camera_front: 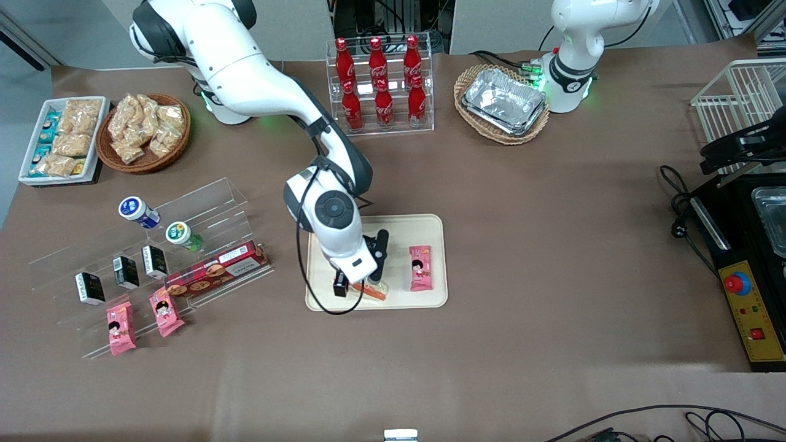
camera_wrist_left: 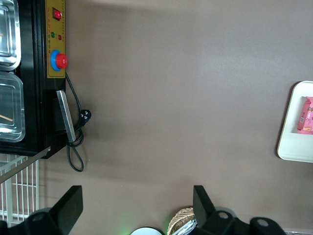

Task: Place sandwich on tray
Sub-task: 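Lower the sandwich onto the tray and open the right gripper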

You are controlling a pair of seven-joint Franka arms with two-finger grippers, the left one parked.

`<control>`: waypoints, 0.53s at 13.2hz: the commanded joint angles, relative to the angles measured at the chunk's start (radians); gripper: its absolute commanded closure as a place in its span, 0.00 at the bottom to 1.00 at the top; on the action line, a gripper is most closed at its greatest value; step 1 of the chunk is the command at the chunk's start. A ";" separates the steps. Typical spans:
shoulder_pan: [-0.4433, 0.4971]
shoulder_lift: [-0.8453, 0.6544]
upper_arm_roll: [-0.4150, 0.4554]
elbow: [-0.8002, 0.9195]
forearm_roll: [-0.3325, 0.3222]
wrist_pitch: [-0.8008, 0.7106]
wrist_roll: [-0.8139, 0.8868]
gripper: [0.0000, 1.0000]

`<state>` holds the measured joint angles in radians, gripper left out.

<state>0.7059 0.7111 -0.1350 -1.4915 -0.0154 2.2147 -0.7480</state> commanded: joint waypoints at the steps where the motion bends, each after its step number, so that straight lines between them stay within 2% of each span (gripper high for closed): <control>1: -0.075 -0.028 0.005 0.022 0.060 -0.016 -0.002 0.00; 5: -0.118 -0.136 -0.003 0.025 0.058 -0.096 0.004 0.00; 7: -0.170 -0.188 -0.003 0.023 0.058 -0.109 0.012 0.00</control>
<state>0.5792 0.6078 -0.1419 -1.4560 0.0194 2.1474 -0.7468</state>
